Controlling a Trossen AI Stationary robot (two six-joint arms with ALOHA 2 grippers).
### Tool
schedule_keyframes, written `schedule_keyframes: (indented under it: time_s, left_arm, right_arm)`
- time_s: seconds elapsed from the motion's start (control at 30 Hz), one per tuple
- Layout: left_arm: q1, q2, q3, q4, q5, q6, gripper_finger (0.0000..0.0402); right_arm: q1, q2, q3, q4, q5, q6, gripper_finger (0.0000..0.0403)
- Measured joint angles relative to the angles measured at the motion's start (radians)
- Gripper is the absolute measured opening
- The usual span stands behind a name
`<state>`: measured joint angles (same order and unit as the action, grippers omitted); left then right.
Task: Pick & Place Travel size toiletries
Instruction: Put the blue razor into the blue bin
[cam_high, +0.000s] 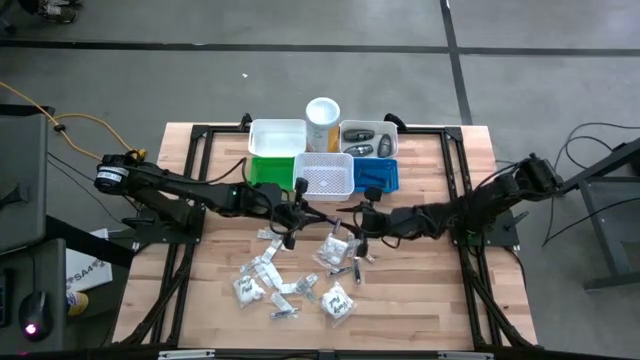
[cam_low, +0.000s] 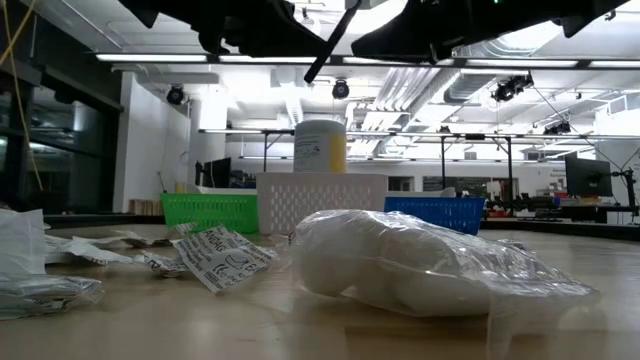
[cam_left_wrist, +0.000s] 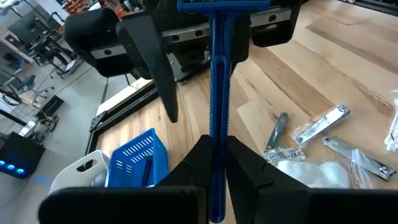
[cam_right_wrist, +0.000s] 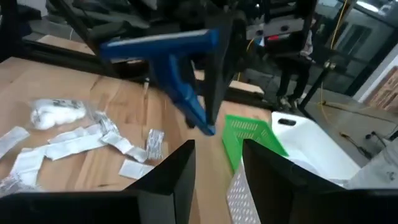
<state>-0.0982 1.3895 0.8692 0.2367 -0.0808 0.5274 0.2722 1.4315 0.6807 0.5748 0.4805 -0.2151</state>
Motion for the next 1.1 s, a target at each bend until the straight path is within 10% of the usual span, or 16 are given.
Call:
schedule_keyframes:
  time_s: [0.57,1.1]
  left_arm:
    - [0.0,0.0,0.0,0.032,-0.016,-0.001,0.0022]
    - [0.0,0.0,0.0,0.033,-0.03,-0.041,0.0064]
  right_arm:
    - [-0.014,0.0,0.001,0.144,-0.151,-0.076,0.0123]
    - [-0.039,0.0,0.001,0.183,-0.153,-0.046,0.0025]
